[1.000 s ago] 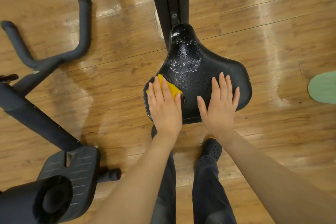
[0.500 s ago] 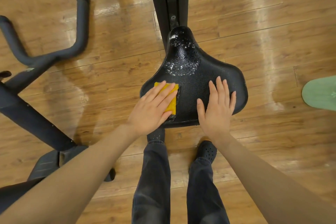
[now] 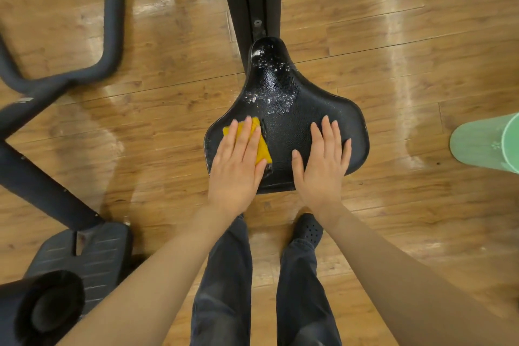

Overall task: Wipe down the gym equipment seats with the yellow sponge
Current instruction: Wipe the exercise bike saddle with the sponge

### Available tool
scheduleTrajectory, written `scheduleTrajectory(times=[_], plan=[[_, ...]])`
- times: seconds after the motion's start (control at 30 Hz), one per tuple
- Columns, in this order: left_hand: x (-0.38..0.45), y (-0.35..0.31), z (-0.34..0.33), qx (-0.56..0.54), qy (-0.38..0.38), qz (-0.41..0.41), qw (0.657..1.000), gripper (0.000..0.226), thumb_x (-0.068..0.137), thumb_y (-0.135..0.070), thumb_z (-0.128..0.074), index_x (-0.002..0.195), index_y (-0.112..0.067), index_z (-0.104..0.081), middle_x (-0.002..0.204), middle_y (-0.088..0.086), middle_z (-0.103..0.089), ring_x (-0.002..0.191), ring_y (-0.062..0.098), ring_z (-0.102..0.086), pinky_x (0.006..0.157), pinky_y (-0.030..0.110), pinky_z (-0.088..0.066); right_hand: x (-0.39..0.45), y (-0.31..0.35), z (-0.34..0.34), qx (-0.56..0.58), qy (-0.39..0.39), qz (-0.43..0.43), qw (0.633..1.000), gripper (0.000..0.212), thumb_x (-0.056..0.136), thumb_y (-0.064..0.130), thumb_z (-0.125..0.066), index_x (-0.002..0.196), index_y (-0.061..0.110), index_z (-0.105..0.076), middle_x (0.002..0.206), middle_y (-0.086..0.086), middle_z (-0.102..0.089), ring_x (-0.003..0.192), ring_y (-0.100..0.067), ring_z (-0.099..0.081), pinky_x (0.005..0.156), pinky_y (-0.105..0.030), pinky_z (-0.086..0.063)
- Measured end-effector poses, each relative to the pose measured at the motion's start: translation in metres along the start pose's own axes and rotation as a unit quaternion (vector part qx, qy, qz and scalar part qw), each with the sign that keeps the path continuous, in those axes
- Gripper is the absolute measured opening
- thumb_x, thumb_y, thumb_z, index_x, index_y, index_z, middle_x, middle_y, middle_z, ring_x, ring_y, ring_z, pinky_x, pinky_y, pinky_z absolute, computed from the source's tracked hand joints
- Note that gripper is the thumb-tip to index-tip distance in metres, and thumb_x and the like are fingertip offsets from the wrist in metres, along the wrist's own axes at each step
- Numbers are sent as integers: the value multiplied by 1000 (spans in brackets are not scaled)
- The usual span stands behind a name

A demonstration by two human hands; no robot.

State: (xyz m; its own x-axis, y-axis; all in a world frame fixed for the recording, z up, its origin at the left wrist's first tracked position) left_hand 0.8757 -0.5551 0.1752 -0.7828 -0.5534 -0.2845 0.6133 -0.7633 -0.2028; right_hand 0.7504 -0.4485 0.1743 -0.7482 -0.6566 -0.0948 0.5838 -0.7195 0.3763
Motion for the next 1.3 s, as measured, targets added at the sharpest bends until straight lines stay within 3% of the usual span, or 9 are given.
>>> scheduleTrajectory(times=[0.13,0.33,0.43,0.57,0.7,0.87,1.0,1.17,1.3], plan=[[-31,3,-9,20,15,14,1000,64,96,-43,-28,151,-12,-19,160,7,-12,148,27,-8,119,44,-19,0,0,-1,-4,-2,-2,1000,57,94,38,-41,143,8,-36,155,-10,-26,146,-25,-14,118,-50,-6],[40,16,6,-62,-6,144,988,65,95,-45,-23,151,-14,-18,160,4,-13,148,25,-10,118,41,-20,0,0,-1,-11,-5,0,1000,58,93,38,-42,142,8,-37,155,-10,-26,146,-25,-15,118,-49,-6],[37,16,5,-72,-28,146,986,64,96,-45,-25,151,-14,-19,160,4,-15,148,24,-11,119,41,-20,0,-1,-1,-11,-1,0,1000,58,94,38,-42,143,8,-36,155,-10,-25,146,-25,-14,118,-50,-6],[-24,-2,-9,-54,-40,152,986,65,98,-46,-27,152,-11,-18,160,8,-12,148,27,-6,120,43,-16,-1,0,-1,-13,1,-2,1000,58,94,39,-40,143,8,-36,155,-10,-25,146,-25,-14,118,-51,-8],[-21,8,-11,-85,-43,184,978,78,93,-60,-23,151,-7,-20,159,12,-13,147,32,-7,119,41,-9,0,0,-1,-13,0,0,1000,58,94,39,-40,143,8,-36,155,-10,-25,146,-25,-13,118,-51,-7],[46,55,-1,-183,-50,273,943,75,94,-59,-32,149,-8,-27,156,13,-25,145,29,-18,120,38,-14,0,-1,-1,-12,3,0,1000,58,94,39,-40,143,8,-35,156,-10,-24,146,-24,-12,118,-50,-5],[-2,25,-8,-186,-117,276,936,77,94,-58,-26,149,-5,-23,157,14,-19,146,33,-13,119,40,-13,0,0,-1,-15,7,-2,1000,58,94,39,-39,143,9,-34,156,-9,-23,147,-24,-12,118,-50,-5],[-40,-7,-23,-231,-126,332,906,76,96,-53,-29,152,-4,-13,160,16,-5,147,34,-1,117,38,-6,-1,0,-2,-19,2,2,1000,57,95,38,-41,143,8,-35,156,-10,-24,146,-25,-13,118,-50,-6],[1,38,-12,-284,-144,415,852,72,96,-48,-40,149,-3,-23,155,18,-23,144,34,-20,117,37,-14,0,0,0,-13,8,1,1000,58,95,38,-40,144,8,-34,156,-10,-23,146,-25,-12,117,-49,-3]])
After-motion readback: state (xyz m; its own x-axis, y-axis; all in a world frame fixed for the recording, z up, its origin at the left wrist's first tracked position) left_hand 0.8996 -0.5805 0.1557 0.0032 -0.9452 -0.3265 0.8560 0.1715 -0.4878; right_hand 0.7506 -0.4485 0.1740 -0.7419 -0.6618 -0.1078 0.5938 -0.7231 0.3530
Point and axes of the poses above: each hand's wrist, its own x-axis towards the middle knuckle, its own z-axis out of the back of the hand, y = z × x, the point moved 6 cm from there along x, towards the middle knuckle
